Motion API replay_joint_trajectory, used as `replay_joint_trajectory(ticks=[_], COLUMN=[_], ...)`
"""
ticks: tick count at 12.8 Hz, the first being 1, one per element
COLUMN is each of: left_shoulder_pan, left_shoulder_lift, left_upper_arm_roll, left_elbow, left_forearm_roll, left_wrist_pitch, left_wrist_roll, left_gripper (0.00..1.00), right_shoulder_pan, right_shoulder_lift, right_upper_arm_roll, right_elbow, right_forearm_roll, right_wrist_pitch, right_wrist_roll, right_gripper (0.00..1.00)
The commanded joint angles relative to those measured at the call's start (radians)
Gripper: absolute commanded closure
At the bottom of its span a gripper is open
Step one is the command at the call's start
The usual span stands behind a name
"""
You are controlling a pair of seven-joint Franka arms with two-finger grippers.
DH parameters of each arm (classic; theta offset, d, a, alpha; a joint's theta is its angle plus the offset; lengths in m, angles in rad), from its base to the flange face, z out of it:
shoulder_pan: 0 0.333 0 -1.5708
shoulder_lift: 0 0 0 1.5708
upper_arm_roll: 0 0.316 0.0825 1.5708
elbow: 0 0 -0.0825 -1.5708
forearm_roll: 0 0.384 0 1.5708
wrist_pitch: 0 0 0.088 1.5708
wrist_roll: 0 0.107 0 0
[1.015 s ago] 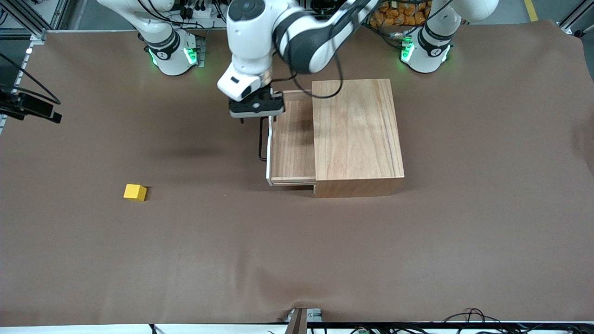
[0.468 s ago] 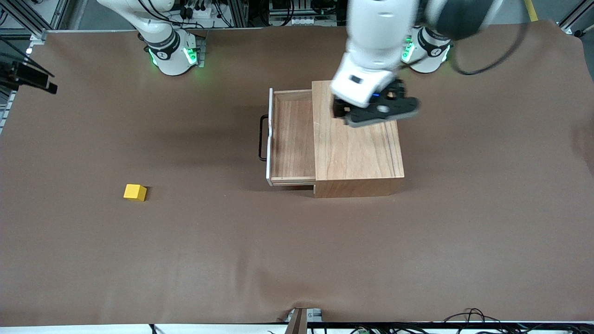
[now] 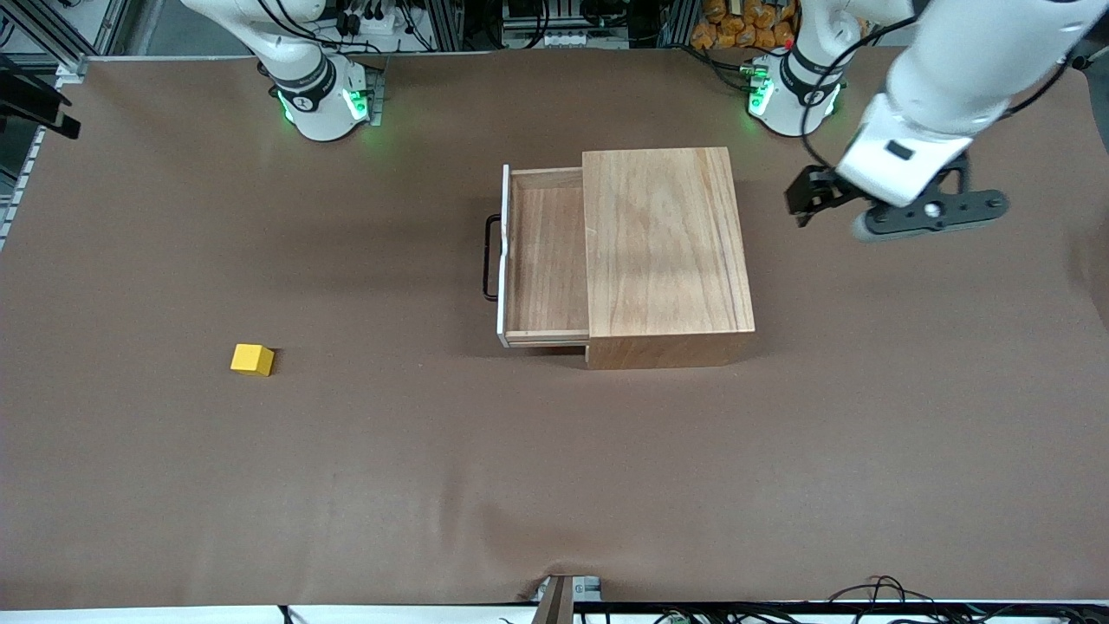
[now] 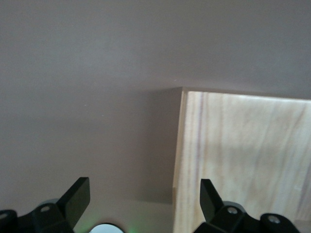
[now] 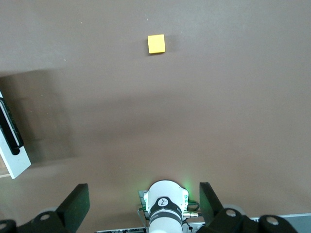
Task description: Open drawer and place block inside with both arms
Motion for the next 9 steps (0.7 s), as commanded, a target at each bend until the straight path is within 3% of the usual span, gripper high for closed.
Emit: replay_joint_trajectory(ticks=[1,4,6,9], left_shoulder_pan=[0.057,0.142,0.171,0.235], left_shoulder_lift=[-0.091,-0.088,-0.064,-0.050], left_upper_arm_roll=[-0.019,-0.019,-0.010,-0.011], left_elbow=[-0.138,-0.136,-0.081,-0.020], left_forearm_roll=[0.013,0.012,0.009,-0.002], left_wrist_pitch=[0.043,0.043,0.041,0.030], left_wrist_roll=[0.080,0.129,0.192,0.228], left_gripper=[0.00,0.00,0.00,0.00], right_shoulder_pan=[-0.007,0.056,0.063,0.005], right_shoulder_lift=[-0.054,-0.088,-0.056,0.143], right_upper_arm_roll=[0.016,0.062,0.100,0.086], right_elbow=[0.037,0.052,0.033,-0.017], right_forearm_roll=[0.009,-0.002,-0.055,-0.055], right_wrist_pitch=[-0.048,-0.128,-0.048,0.166], right_wrist_roll=[-0.004,0.006,0.016,0.002], right_gripper=[0.00,0.00,0.00,0.00])
